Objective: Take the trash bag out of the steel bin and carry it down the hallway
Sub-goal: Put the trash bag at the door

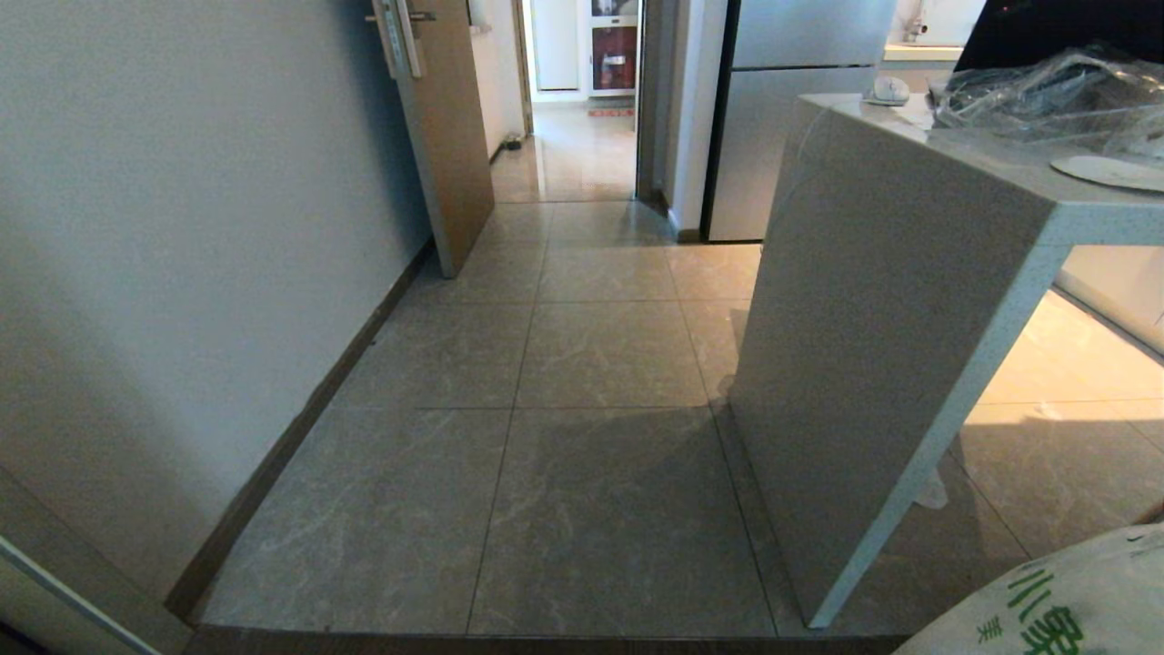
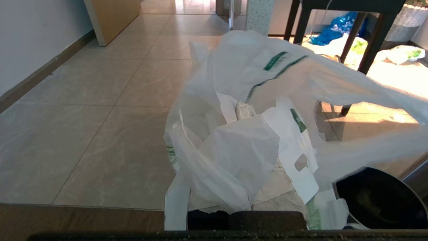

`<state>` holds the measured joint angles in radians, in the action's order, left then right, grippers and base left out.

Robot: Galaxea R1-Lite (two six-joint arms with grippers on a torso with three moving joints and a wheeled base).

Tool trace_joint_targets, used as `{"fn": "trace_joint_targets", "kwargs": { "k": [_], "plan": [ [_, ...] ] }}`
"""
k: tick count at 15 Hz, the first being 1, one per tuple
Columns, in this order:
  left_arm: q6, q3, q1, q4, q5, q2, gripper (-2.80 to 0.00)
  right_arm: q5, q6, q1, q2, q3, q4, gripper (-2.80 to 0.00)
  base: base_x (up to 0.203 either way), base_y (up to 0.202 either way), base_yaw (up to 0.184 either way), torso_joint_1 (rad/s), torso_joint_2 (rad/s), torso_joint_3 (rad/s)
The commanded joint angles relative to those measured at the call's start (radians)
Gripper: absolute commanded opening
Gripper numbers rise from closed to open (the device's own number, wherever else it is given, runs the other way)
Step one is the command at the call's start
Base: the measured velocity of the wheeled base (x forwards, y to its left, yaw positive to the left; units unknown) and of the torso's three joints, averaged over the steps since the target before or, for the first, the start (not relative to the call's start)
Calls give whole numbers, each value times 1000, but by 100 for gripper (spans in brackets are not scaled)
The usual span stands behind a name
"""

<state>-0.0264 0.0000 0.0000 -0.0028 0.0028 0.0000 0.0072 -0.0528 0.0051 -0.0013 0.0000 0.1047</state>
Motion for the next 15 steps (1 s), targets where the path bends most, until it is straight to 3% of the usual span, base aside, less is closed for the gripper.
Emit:
{"fn": "trace_joint_targets", "kwargs": {
  "k": [1,7,12,15],
  "plan": [
    [-1,0,0,0,0,0,-280,0,0,1,1,40,1,-280,0,0,0,0,0,0],
    [-2,1,0,0,0,0,-280,0,-1,1,1,40,1,-280,0,8,0,1,0,1],
    [2,0,0,0,0,0,-280,0,-1,-1,1,40,1,-280,0,152,-4,2,2,1],
    [2,0,0,0,0,0,-280,0,1,0,1,40,1,-280,0,20,4,0,1,1]
  ]
}}
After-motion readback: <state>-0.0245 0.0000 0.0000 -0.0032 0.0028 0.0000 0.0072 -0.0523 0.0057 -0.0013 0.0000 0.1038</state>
